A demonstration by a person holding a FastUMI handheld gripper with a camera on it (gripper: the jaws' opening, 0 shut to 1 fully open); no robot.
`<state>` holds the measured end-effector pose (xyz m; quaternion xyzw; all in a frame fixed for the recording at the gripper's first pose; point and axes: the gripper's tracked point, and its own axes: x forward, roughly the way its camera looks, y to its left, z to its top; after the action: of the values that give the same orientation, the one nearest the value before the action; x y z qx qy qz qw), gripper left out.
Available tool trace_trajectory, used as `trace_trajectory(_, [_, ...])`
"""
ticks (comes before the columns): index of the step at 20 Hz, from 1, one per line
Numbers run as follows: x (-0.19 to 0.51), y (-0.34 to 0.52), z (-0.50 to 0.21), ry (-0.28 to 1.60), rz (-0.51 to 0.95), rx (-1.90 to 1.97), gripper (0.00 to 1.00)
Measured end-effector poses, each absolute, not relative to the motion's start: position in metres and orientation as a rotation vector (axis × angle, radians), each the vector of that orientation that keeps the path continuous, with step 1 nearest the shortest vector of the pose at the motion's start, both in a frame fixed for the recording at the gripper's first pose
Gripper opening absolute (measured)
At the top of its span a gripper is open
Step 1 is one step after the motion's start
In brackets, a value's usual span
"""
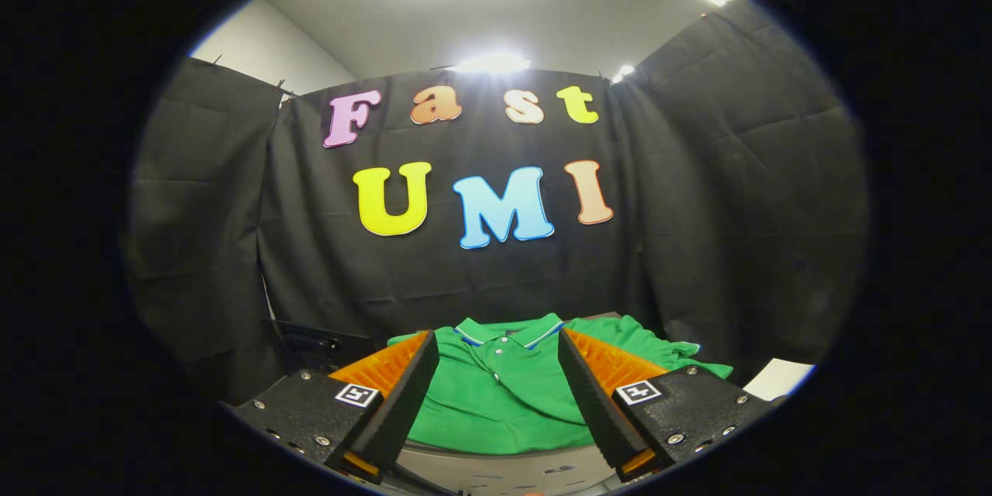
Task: Put the clothes into the washing machine and then close the washing machine lid.
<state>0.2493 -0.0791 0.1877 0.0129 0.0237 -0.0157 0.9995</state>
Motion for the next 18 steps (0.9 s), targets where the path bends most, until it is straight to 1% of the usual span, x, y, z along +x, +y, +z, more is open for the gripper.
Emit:
trace_trajectory(5, [0.285,-0.08,0.186,0.125,-0.005,0.004,0.95])
trace_trajectory(13, [0.335,-0.074,0.162,0.296,0.016,-0.036,0.96])
trace_trajectory(18, [0.364,-0.076,0.128,0.432,0.023,-0.016,0.96])
